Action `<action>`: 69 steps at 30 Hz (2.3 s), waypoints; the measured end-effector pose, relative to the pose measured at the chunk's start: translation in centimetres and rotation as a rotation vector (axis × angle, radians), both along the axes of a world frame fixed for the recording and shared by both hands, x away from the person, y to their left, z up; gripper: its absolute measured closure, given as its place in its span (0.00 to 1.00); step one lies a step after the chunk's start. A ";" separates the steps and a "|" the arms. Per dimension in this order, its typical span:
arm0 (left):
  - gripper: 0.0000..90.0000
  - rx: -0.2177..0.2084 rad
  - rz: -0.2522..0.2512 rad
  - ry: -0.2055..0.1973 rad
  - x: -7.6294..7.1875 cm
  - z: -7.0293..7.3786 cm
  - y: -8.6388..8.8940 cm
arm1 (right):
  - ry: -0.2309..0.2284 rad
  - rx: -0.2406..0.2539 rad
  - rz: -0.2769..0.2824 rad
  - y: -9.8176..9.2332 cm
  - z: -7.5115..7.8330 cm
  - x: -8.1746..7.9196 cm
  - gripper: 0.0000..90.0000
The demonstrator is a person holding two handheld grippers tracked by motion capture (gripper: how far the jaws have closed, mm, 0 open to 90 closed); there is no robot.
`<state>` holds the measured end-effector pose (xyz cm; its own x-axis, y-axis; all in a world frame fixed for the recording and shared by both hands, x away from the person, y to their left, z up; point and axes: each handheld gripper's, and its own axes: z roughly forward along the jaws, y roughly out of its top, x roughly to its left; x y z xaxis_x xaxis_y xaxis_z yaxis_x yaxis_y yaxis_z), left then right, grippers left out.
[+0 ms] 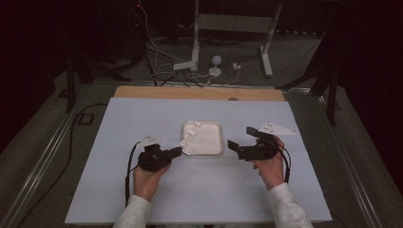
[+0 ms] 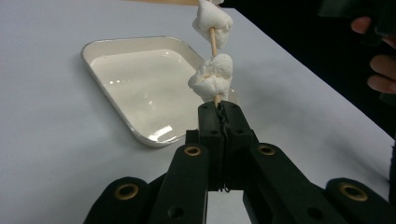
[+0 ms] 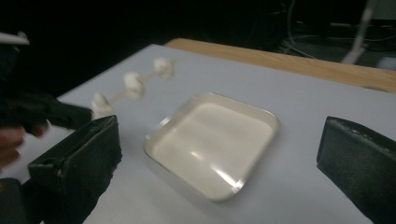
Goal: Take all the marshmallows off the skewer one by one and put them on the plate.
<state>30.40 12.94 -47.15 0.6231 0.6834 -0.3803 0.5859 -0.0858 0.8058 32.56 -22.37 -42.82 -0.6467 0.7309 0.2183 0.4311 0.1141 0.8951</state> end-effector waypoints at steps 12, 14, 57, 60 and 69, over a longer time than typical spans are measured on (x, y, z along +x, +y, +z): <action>1.00 -0.015 -0.056 -0.050 -0.5 0.3 -1.0 | 0.092 0.069 0.088 4.1 0.8 2.7 0.10; 1.00 -0.019 -0.061 -0.051 -0.5 0.4 -1.1 | 0.123 0.093 0.096 4.5 0.8 3.2 0.18; 1.00 -0.014 -0.080 -0.077 -0.4 -0.2 -0.3 | 0.264 0.125 0.045 3.8 0.8 5.7 0.85; 1.00 -0.020 -0.069 -0.070 -0.3 -0.2 -0.2 | 0.264 0.072 0.043 4.8 0.1 5.9 0.84; 1.00 -0.035 -0.048 -0.059 -0.2 -0.3 0.0 | 0.314 -0.037 -0.002 6.7 -3.0 7.4 0.82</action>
